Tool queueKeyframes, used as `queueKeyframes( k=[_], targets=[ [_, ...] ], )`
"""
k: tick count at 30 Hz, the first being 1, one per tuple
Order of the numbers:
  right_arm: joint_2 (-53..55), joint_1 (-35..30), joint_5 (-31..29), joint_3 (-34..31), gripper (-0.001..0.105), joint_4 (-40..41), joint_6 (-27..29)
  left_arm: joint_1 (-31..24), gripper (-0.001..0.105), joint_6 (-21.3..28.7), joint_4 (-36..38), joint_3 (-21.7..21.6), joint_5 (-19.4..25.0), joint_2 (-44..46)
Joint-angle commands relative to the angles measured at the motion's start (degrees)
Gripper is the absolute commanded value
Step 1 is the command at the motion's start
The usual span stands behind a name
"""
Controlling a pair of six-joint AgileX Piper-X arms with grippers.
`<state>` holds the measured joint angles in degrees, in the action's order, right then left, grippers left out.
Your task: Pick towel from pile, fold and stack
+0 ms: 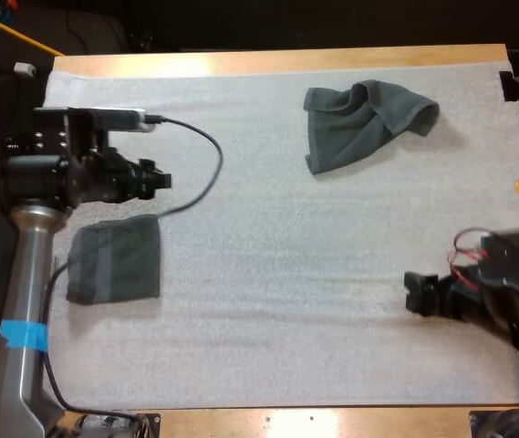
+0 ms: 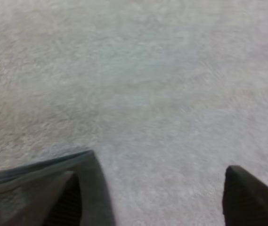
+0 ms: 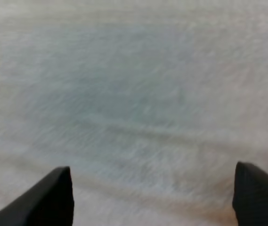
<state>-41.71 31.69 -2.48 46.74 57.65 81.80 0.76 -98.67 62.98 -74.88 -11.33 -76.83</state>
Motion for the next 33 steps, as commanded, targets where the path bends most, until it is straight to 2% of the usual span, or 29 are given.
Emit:
queueKeyframes(
  k=[1, 6, 9, 16, 19, 26, 33],
  targets=[
    [-0.68, -2.00, -0.17, 0.33, 0.068, -1.29, 2.67, 0.89, 0.060, -0.47, 0.64, -0.20, 1.21, 0.73],
    [-2.91, -10.61, 2.79, 0.33, 0.068, -2.70, 7.87, 2.74, 0.060, -0.47, 3.30, -0.20, 1.73, 1.39],
    [-3.39, -19.56, 6.34, 0.33, 0.068, -3.25, 11.27, 2.73, 0.060, 0.49, 6.52, -0.20, 3.17, 1.39],
    [-3.39, -34.00, 10.85, 0.33, 0.068, -2.87, 13.56, 2.73, 0.060, 4.74, 12.38, -0.20, 4.92, 1.44],
    [-2.89, -36.02, 10.85, 0.42, 0.068, -2.87, 13.78, 2.73, 0.060, 4.77, 13.76, 0.01, 5.38, 2.04],
    [-0.05, -36.26, 10.05, 0.40, 0.068, -0.63, 16.19, 2.73, 0.060, 4.77, 13.50, 2.28, 5.51, 8.04],
    [4.90, -36.15, 10.05, 0.40, 0.068, 3.88, 20.46, 2.73, 0.060, 4.77, 10.32, 10.79, 5.51, 20.07]
  ],
)
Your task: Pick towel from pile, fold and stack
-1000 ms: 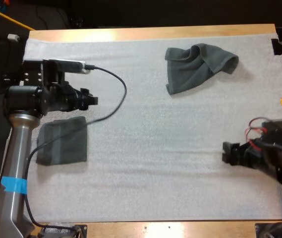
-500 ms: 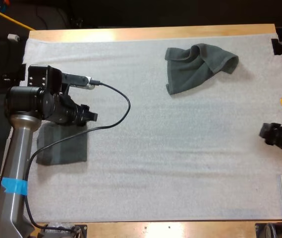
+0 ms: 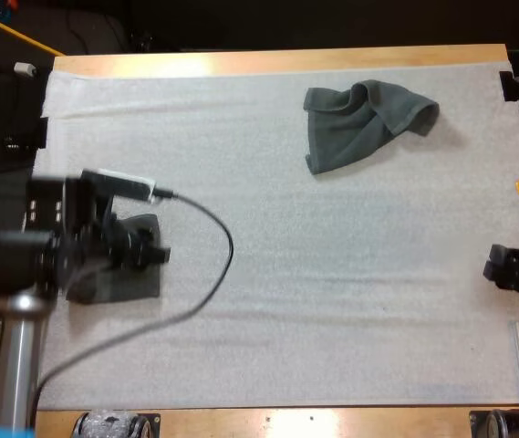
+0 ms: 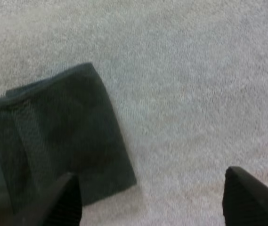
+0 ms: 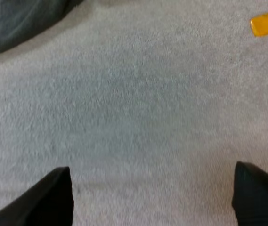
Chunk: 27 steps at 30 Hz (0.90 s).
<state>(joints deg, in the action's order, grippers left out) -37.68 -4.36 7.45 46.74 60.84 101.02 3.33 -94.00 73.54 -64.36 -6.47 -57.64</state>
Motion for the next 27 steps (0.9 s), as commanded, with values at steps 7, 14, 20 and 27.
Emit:
queueKeyframes(
  k=[7, 14, 20, 27],
  targets=[
    [8.72, -0.10, 0.11, 0.40, 0.068, 6.26, 1.23, 0.17, 0.060, -0.30, -0.52, 10.79, 0.66, 16.03],
    [17.88, -0.10, 0.11, 0.40, 0.068, 10.92, 1.23, 0.17, 0.060, -1.28, -0.60, 16.88, 0.66, 30.74],
    [25.37, -0.10, 0.11, 0.40, 0.068, 13.63, 1.23, 0.17, 0.060, -1.28, 1.93, 19.18, 0.66, 41.33],
    [34.43, -0.10, 0.11, 0.40, 0.068, 15.39, 1.23, 0.17, 0.060, -1.28, 6.00, 19.18, 0.66, 51.81]
  ],
)
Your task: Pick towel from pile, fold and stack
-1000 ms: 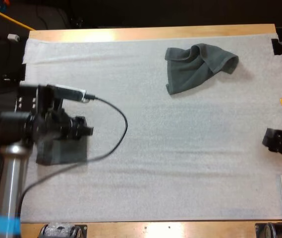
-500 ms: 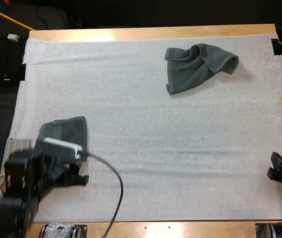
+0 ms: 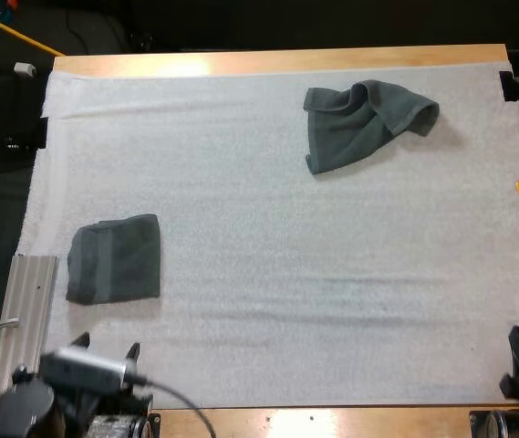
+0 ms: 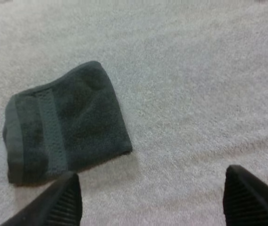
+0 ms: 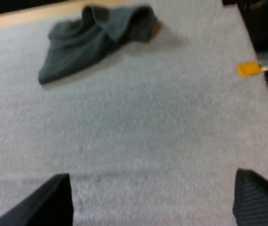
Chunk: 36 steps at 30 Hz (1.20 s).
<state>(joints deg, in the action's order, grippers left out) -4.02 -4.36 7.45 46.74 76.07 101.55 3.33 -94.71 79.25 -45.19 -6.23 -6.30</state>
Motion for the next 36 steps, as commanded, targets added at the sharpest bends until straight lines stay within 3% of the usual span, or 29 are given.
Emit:
queueKeyframes(
  k=[1, 5, 13, 19, 36],
  targets=[
    [1.72, -0.10, 0.11, 0.40, 0.068, 0.15, 0.71, 0.17, 0.060, -0.57, 0.55, 0.00, 0.42, 1.52],
    [7.10, -0.10, 0.11, 0.40, 0.068, 0.55, 0.23, 0.17, 0.060, -0.57, 2.61, 0.00, 0.42, 7.54],
    [7.16, -0.10, 0.24, 0.43, 0.068, 4.27, 0.21, -0.03, 0.060, -0.01, 10.71, -0.35, 0.30, 15.11],
    [7.16, -0.10, 0.24, 0.35, 0.068, 3.29, 0.21, -0.02, 0.060, 0.18, 7.71, 0.10, 0.03, 15.02],
    [7.03, -0.10, 0.12, -0.16, 0.068, -17.63, 0.21, -0.02, 0.060, 0.33, -21.41, 0.97, 0.03, 14.86]
  ],
)
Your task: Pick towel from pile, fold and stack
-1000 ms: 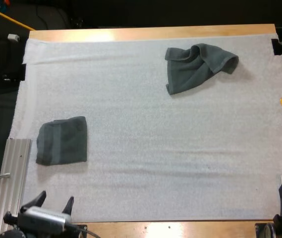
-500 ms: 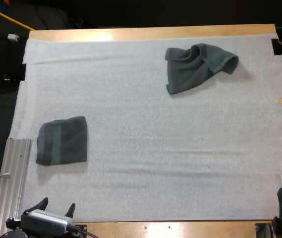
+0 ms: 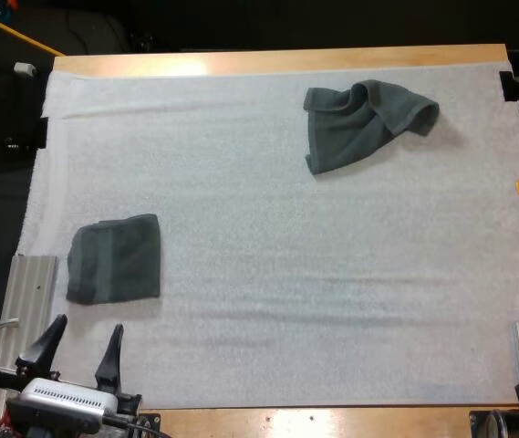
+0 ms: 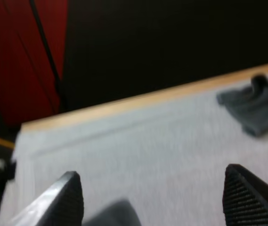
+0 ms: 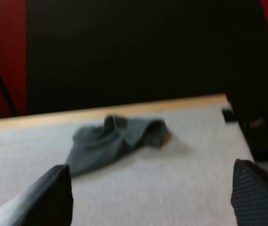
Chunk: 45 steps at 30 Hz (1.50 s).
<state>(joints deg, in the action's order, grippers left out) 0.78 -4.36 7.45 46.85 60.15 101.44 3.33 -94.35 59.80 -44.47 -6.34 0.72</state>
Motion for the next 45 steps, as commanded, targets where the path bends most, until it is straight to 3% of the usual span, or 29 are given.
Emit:
queueKeyframes(
  k=[1, 5, 13, 21, 45],
  targets=[
    [2.22, -0.10, 0.12, -0.42, 0.068, -2.31, 0.32, -0.02, 0.060, -0.03, -2.70, 0.68, 0.14, 7.84],
    [2.22, -0.10, 0.12, -2.91, 0.068, -6.31, 0.32, -0.02, 0.060, -0.03, -7.13, 4.47, 0.14, 7.71],
    [2.22, -0.10, 0.12, -8.51, 0.068, -7.23, 0.32, -0.02, 0.060, -0.03, -6.96, 10.79, 0.14, 7.71],
    [2.22, -0.10, 0.12, -13.06, 0.068, 1.07, 0.32, -0.02, 0.060, -0.03, 0.27, 14.08, 0.14, 7.61],
    [2.10, -0.10, 0.12, -15.65, 0.068, 0.81, 0.32, 0.11, 0.060, -0.03, -0.55, 14.47, 0.25, 7.67]
  ],
)
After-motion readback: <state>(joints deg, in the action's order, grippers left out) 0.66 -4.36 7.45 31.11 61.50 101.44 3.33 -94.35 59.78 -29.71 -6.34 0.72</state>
